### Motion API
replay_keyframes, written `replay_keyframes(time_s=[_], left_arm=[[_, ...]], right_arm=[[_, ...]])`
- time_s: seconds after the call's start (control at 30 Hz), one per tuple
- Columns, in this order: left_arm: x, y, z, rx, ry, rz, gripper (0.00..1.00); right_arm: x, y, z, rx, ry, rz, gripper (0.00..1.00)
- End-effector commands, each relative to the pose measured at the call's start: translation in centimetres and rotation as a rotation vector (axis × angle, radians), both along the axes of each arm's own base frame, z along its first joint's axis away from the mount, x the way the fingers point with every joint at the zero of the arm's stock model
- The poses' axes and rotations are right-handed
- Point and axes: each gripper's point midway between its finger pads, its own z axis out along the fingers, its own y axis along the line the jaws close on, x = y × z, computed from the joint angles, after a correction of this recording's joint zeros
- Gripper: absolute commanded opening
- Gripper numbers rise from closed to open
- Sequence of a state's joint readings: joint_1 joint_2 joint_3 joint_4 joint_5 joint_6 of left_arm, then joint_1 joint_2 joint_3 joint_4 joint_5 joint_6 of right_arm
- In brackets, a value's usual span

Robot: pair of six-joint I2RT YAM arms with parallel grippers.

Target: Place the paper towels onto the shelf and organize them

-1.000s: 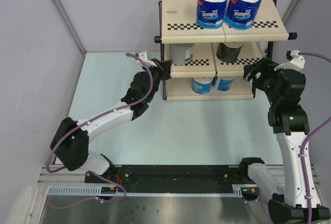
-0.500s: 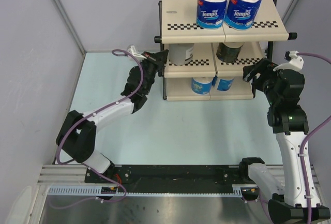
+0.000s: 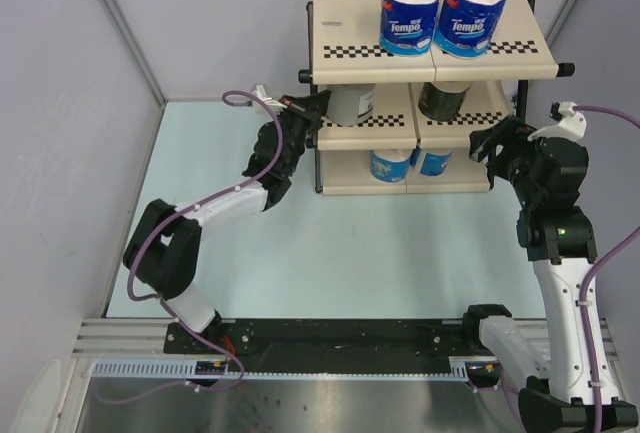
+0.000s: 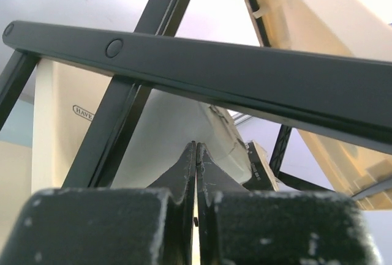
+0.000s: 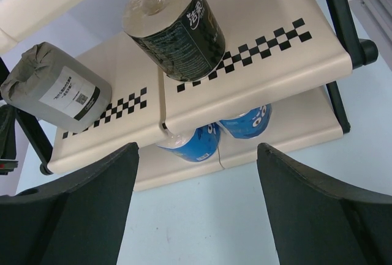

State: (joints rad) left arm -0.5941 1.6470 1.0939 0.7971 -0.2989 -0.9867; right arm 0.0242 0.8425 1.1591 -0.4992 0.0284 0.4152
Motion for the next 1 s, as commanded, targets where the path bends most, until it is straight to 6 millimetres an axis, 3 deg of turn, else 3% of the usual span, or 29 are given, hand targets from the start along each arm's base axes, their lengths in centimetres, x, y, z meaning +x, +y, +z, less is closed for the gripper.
replay_keyframes(time_s=[0.0,0.23,0.53,0.97], left_arm=[[0.2,0.0,3.2,-0.089,-0.067,-0.007,0.0],[0.4,1.4,3.3,-0.124,-0.05,0.071,0.0],[2.0,1.4,4.9,-0.169,-0.068,0.118,0.0],[3.7,0.6,4.8,-0.151,-0.044,0.15,0.0]], right_arm=[[-0.5,-0.1,0.8,-0.009,-0.032,-0.003,0.83],[-0.6,-0.1,0.8,-0.013,-0.031,-0.003,0.83],[-1.2,-0.3,1.3,-0.025,-0.05,-0.009,0.83],[-1.7,-0.2,1.6,-0.023,-0.061,-0.001,0.83]])
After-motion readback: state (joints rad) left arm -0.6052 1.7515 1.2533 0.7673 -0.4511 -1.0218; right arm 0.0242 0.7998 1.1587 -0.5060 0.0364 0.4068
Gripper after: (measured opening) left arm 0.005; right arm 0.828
